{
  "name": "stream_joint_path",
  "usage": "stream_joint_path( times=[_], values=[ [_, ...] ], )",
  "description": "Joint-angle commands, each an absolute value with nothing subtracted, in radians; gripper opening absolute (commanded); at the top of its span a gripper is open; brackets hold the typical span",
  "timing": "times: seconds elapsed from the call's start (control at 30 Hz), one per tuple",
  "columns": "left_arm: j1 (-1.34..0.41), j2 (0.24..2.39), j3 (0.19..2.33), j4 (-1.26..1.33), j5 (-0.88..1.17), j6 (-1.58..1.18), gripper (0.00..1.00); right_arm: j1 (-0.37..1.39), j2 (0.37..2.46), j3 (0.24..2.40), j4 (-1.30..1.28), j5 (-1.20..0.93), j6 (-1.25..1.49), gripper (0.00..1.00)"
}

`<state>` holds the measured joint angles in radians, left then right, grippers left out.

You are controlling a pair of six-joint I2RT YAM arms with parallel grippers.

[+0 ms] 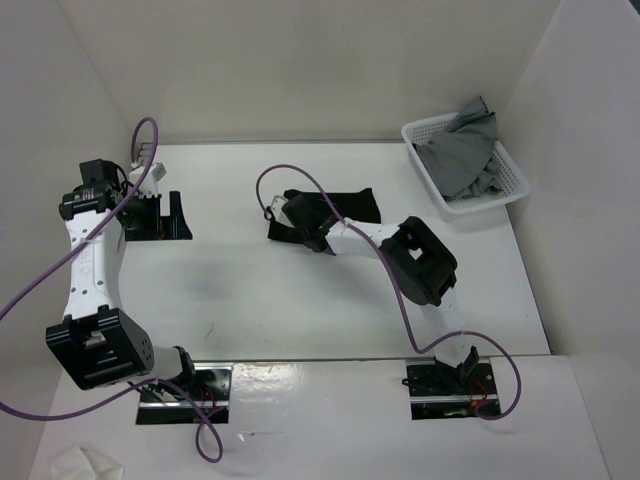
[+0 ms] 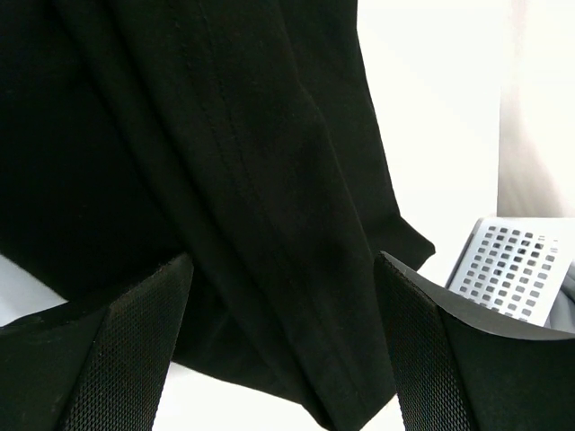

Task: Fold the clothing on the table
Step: Fold the skirt

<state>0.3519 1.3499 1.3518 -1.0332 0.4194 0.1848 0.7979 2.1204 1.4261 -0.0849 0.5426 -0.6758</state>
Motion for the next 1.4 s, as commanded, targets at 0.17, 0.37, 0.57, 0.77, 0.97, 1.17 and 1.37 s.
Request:
stream_joint_path(
  times=[0.17, 0.37, 0.57, 0.77, 0.97, 1.17, 1.37],
  values=[
    [0.359, 1.322, 1.347, -1.04, 0.425, 0.213, 1.0, 0.775, 2.137, 1.482, -0.017, 0.571, -0.681, 0.86],
    [0.359, 1.322, 1.347, -1.049, 0.416, 0.222, 1.0, 0.765, 2.146, 1.514, 0.002, 0.589, -0.69, 0.86],
    [0.368, 1.322, 1.347, -1.049, 0.416, 0.222, 1.0, 0.756, 2.164, 1.545, 0.014, 0.6, -0.699, 0.86],
    [0.368, 1.322, 1.347, -1.049, 0.416, 0.232, 1.0, 0.729, 2.189, 1.598, 0.025, 0.609, -0.718, 0.86],
    [0.368, 1.322, 1.347, -1.049, 0.416, 0.232, 1.0, 0.709, 2.24, 1.681, 0.044, 0.627, -0.752, 0.86],
    [0.368, 1.322, 1.347, -1.049, 0.416, 0.232, 1.0, 0.669, 2.316, 1.833, 0.022, 0.649, -0.761, 0.87],
    [0.368, 1.331, 1.358, -1.058, 0.416, 0.232, 1.0, 0.598, 2.411, 2.121, -0.168, 0.641, -0.626, 0.87]
  ],
)
